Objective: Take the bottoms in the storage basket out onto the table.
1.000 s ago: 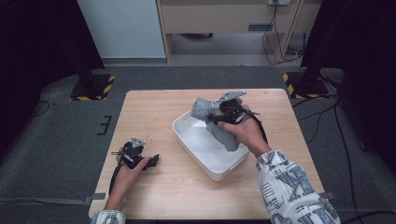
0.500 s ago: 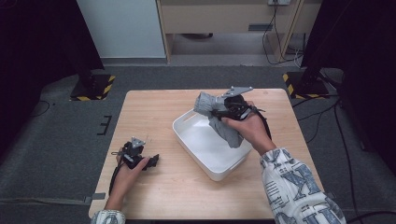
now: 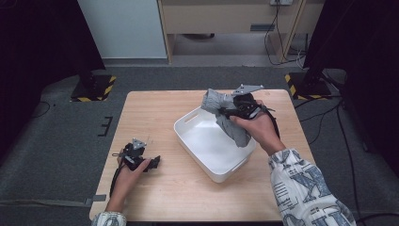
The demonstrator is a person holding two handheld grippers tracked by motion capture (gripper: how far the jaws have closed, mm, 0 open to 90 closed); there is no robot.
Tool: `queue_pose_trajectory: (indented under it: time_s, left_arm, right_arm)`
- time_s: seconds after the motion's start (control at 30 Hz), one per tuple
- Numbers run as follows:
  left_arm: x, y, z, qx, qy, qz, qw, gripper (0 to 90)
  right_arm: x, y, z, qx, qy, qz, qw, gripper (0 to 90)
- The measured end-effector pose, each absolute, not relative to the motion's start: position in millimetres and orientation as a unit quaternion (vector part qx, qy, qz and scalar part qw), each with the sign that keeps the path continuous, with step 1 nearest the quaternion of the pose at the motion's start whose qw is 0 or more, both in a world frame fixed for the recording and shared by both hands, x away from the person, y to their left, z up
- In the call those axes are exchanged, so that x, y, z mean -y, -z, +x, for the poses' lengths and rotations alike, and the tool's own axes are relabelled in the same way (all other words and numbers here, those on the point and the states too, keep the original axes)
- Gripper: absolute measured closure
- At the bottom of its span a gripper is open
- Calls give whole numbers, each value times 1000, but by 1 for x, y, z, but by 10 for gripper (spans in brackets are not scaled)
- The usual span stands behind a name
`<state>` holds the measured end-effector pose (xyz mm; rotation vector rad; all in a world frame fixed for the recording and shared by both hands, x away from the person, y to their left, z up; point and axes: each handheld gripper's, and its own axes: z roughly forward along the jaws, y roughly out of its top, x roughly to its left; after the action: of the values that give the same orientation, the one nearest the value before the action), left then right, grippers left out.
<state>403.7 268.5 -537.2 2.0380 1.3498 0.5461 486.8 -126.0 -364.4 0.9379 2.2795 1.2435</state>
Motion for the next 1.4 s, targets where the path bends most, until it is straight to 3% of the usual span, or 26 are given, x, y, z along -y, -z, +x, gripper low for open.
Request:
queue_pose_trajectory:
  time_s: [1.4]
  left_arm:
    - [-268, 537, 404, -512, -207, 773, 313, 0]
  right_arm:
    - [194, 357, 490, -780, -440, 382, 226, 547]
